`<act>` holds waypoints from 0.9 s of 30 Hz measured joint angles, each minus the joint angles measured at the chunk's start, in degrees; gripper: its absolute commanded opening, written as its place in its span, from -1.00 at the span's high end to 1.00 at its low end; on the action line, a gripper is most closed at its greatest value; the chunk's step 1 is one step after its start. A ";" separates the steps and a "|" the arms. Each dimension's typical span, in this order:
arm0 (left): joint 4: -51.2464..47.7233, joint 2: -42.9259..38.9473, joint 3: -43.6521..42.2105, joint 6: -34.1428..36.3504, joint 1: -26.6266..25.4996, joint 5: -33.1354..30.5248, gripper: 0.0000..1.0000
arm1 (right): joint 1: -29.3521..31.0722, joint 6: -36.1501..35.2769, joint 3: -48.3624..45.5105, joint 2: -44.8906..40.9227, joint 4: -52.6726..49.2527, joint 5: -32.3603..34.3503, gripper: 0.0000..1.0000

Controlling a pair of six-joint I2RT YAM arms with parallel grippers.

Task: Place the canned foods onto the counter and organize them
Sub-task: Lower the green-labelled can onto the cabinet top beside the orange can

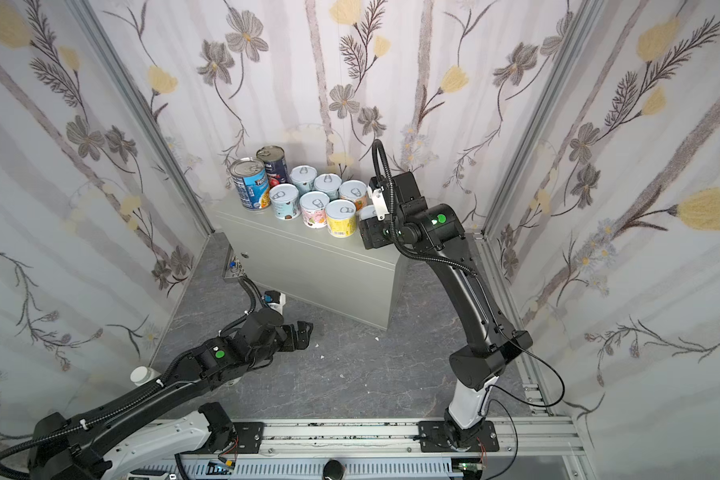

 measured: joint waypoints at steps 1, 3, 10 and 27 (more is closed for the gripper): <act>0.00 0.13 0.15 0.00 0.00 0.00 -1.00 | 0.00 -0.13 -0.76 -0.55 0.22 0.02 -0.63; 0.02 0.52 0.37 0.00 0.00 0.00 -1.00 | 0.00 -0.37 -2.64 -1.68 0.85 0.04 -0.62; 0.02 2.01 1.03 0.02 0.00 0.00 -1.00 | 0.00 -0.59 -5.68 -3.02 3.08 -0.04 -0.58; 0.04 2.62 1.46 0.26 0.02 -0.04 -1.00 | -0.15 -0.83 -5.79 -2.84 5.95 -0.46 -0.33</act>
